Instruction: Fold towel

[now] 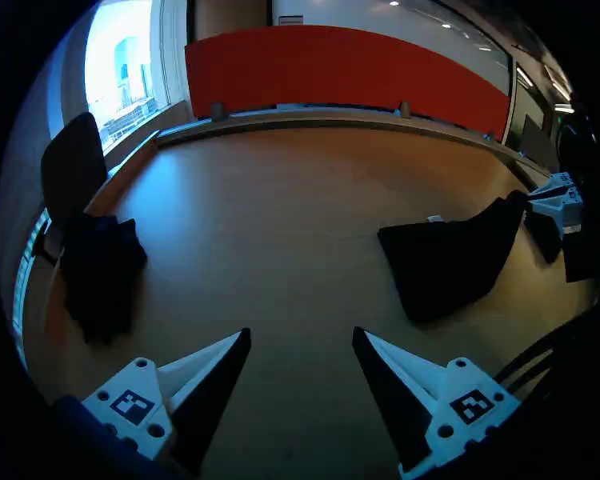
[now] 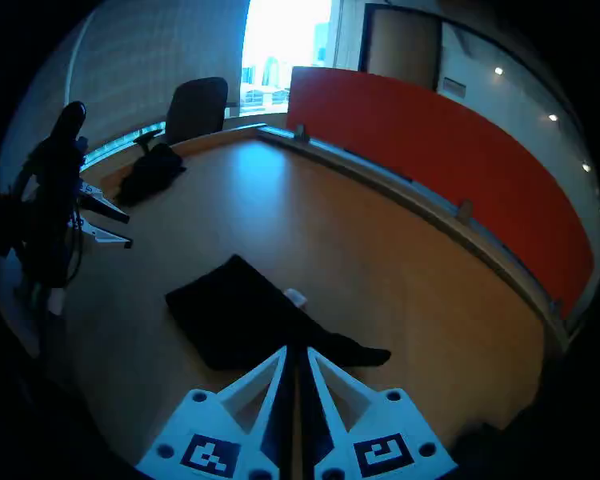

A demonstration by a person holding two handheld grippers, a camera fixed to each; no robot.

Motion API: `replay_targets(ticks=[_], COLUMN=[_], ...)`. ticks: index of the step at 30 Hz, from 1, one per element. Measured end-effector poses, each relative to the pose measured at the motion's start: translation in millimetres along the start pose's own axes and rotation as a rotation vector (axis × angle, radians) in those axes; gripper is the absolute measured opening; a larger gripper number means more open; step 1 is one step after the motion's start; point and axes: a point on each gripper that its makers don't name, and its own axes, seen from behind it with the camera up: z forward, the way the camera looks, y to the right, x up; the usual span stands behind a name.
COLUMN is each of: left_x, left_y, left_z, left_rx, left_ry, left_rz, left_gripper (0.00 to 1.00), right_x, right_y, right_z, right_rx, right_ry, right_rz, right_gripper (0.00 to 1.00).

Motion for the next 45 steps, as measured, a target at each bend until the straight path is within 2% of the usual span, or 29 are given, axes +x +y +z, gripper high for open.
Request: replay_targets(ticks=[8,14,20,29,32,38,41,45], left_x=[-2,-1,1,-2,-5,-13,-16,-18], left_y=[-9.2,-16.8,-25.7,-43.9,-48.2,-53.3,-54.9,-56.9], left_z=[-5.3,-13.1,-21.3,-37.7,-42.6,-48.2,-48.8,-48.7], left_rx=[0.008,0.019,0.032,0.067,0.075,0.085,0.088,0.091], left_ry=[0.004,0.011,0.026,0.041,0.046,0.046,0.044,0.042], left_rz=[-0.006,-0.016,-0.047,-0.080,-0.093,-0.121,-0.129,-0.133], left_gripper=[0.94,0.94,0.94,0.94,0.94,0.94,0.94,0.94], right_x=[9,23,41,54,51,25,12,6], right_y=[-9,-24,-50,-102,-122,-155,-162,-164], right_z=[6.0,17.9,37.9,72.9,86.2,112.0,119.5,123.0], right_rx=[0.016,0.049,0.100,0.198,0.234,0.301,0.320,0.333], right_ry=[0.002,0.006,0.007,-0.009,-0.026,-0.096,-0.134,-0.151], right_rz=[-0.017,-0.049,-0.091,-0.138,-0.145,-0.148,-0.143,-0.139], right_gripper=[0.05,0.05,0.05,0.05,0.05,0.05,0.05,0.05])
